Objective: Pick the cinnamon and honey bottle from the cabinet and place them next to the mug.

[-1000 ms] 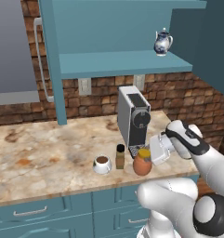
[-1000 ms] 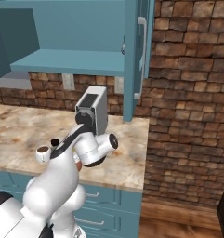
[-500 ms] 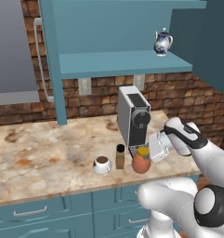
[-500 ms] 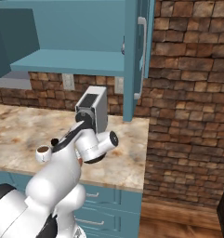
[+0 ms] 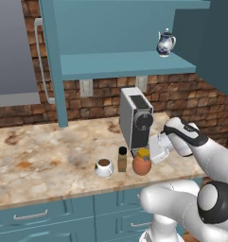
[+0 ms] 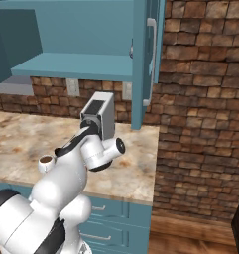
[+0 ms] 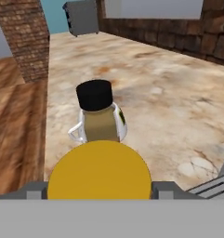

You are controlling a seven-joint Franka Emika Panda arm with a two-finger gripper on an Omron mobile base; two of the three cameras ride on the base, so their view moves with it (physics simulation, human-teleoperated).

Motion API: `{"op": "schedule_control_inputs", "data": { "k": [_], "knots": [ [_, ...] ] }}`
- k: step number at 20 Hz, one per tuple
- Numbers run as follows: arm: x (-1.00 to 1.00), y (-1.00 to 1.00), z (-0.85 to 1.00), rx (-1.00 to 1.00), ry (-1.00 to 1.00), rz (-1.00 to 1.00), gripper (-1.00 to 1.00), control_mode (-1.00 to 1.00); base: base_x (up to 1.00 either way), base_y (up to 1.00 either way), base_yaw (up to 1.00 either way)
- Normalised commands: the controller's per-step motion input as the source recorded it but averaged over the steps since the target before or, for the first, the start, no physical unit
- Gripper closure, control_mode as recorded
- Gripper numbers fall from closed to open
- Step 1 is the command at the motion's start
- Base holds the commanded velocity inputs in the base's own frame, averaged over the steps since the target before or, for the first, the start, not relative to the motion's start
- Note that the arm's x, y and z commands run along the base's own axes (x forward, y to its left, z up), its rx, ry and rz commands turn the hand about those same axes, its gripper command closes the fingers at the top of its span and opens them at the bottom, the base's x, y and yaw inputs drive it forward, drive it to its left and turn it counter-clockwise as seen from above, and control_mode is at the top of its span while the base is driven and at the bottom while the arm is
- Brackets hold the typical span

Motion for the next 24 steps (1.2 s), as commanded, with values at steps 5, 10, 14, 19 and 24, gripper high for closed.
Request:
{"op": "schedule_control_inputs", "data": {
  "k": [5, 10, 14, 19, 24],
  "knots": [
    [0.0, 0.0, -0.04, 0.0, 0.0, 0.0, 1.0, -1.0, 0.0, 0.0, 0.0],
    [0.0, 0.0, 0.0, 0.0, 0.0, 0.0, -1.0, -1.0, 0.0, 0.0, 0.0],
    [0.0, 0.0, 0.0, 0.0, 0.0, 0.0, -1.0, -1.0, 0.0, 0.0, 0.0],
    [-0.03, 0.0, 0.0, 0.0, 0.0, 0.0, -1.0, -1.0, 0.0, 0.0, 0.0],
    [-0.08, 0.0, 0.21, 0.0, 0.0, 0.0, -1.0, -1.0, 0.0, 0.0, 0.0]
  ]
}}
